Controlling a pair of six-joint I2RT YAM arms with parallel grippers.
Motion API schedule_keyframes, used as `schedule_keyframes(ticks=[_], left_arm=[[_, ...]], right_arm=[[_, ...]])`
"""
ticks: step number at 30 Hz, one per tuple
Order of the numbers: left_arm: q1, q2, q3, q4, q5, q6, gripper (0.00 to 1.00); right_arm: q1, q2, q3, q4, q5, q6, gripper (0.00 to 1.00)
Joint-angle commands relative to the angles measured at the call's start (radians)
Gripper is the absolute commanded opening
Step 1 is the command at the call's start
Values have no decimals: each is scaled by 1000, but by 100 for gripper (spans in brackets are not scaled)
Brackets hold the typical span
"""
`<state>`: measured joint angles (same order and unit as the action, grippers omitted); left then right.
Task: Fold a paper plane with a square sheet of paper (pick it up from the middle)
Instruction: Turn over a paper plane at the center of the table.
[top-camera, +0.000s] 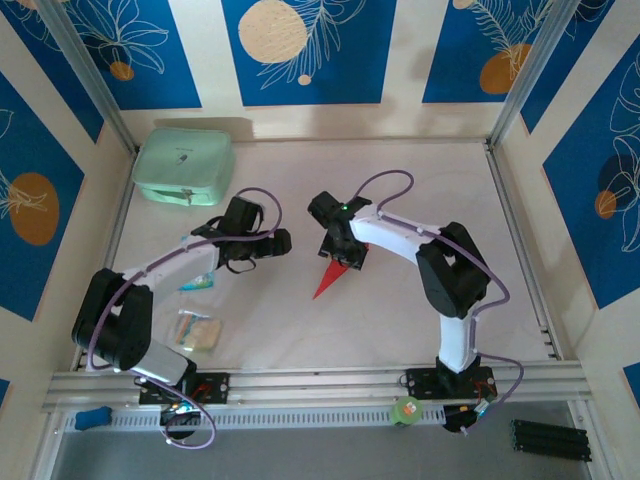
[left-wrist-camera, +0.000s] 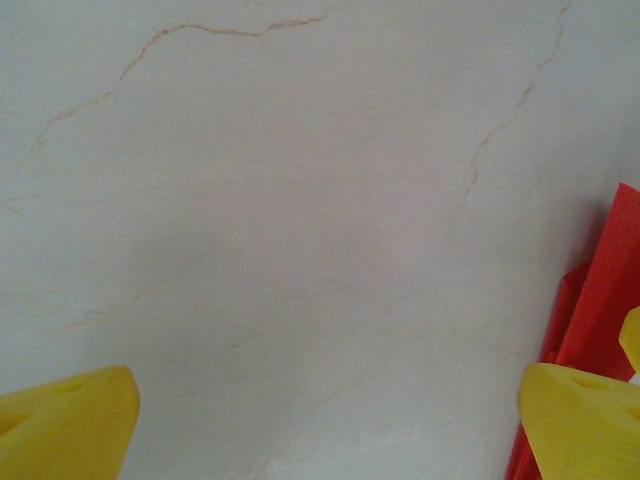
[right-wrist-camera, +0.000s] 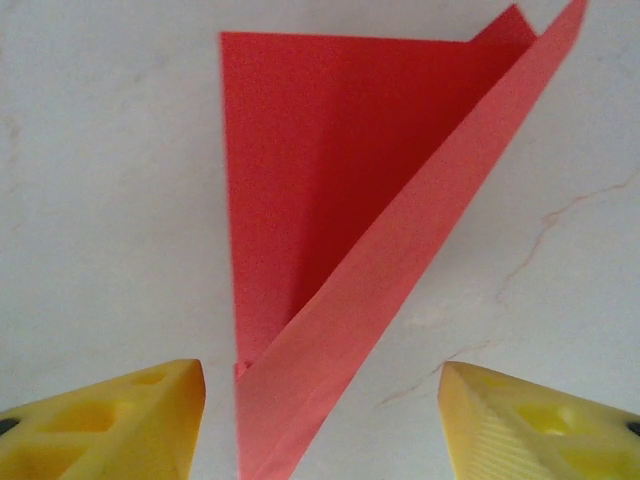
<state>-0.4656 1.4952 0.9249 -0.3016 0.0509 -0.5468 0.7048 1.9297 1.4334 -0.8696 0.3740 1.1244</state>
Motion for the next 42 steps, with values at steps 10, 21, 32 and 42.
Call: schedule_keyframes(ticks=[10, 21, 32, 42], left_arm=[[13, 7, -4, -16, -8, 13, 97], [21, 2, -1, -2, 24, -22, 98], [124, -61, -115, 162, 175, -99, 98], [188, -140, -211, 336, 268, -165, 99]], right_arm=[[9, -6, 3, -128, 61, 110, 44], [-7, -33, -50, -60, 23, 108, 15], [-34, -172, -149, 303, -137, -177, 0], [-74, -197, -245, 725, -567, -346, 3]])
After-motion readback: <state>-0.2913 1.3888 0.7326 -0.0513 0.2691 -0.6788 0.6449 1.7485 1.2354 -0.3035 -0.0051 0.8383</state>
